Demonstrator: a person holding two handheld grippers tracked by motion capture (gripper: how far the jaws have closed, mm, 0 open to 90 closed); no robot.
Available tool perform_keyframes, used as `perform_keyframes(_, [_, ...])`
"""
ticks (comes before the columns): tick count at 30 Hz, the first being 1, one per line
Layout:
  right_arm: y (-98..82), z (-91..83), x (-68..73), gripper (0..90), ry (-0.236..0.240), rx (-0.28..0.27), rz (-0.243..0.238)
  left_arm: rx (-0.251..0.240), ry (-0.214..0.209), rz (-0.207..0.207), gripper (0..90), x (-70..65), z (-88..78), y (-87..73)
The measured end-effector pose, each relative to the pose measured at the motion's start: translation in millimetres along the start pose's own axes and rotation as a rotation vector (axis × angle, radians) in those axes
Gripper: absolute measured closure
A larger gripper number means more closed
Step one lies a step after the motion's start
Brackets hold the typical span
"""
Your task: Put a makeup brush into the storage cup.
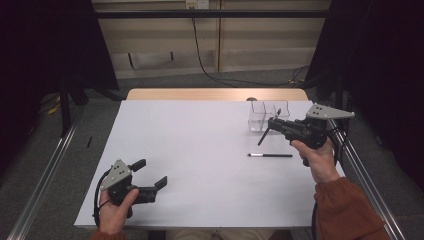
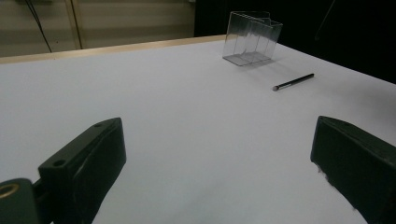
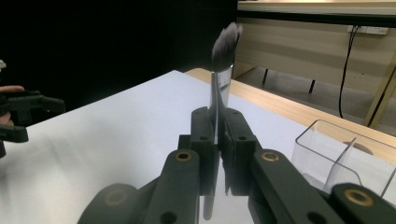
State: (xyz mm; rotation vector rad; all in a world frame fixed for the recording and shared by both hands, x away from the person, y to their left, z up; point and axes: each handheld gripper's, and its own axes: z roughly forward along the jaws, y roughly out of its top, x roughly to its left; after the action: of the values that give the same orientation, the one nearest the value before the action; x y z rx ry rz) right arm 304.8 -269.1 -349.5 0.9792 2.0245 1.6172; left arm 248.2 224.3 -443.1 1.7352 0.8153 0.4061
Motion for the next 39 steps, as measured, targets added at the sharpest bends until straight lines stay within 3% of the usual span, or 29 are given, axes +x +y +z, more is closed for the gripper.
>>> perform_keyframes(21, [29.2, 11.9, -38.8, 84.4, -0.116, 0.014, -0.005, -0.003, 0.007, 0.0, 3.4, 1.9, -3.6, 0.6])
perform_keyframes(39, [46.9, 42.2, -58.9, 84.4, -0.182, 0.039, -0.027, 0.0, 0.004, 0.028, 3.4, 0.9, -4.1, 2.2])
